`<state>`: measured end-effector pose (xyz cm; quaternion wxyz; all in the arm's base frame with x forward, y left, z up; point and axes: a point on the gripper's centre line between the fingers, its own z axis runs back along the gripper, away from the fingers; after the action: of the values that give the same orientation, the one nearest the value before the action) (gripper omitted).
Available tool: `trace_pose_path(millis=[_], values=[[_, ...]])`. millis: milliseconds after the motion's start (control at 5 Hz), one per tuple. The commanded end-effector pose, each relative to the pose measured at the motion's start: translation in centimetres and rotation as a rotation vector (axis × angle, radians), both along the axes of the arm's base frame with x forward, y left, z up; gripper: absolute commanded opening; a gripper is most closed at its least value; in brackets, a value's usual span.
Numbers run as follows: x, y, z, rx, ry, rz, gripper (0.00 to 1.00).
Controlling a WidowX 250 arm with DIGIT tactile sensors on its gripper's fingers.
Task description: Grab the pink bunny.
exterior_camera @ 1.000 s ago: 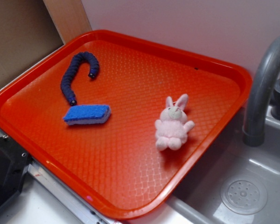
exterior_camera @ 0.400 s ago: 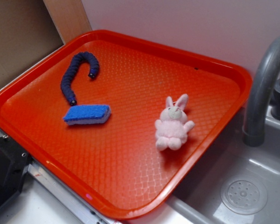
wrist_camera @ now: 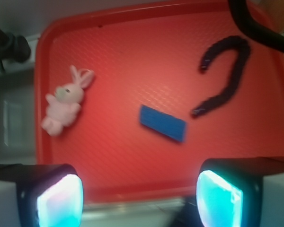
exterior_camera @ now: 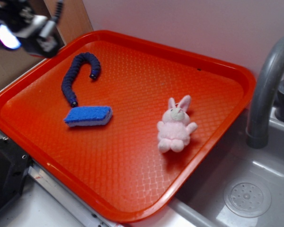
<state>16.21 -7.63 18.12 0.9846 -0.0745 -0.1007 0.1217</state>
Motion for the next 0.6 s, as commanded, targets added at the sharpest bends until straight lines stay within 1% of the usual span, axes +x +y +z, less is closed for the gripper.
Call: trace_pose_path(millis=[0, 200, 400], values=[[6.0, -3.3, -4.1, -0.188, -0.051, -0.039, 1.0], [8.1, -5.0, -6.0, -0.143, -0.026, -0.066, 1.0], [9.5, -6.7, -8.2, -0.103, 0.019, -0.116, 1.0]])
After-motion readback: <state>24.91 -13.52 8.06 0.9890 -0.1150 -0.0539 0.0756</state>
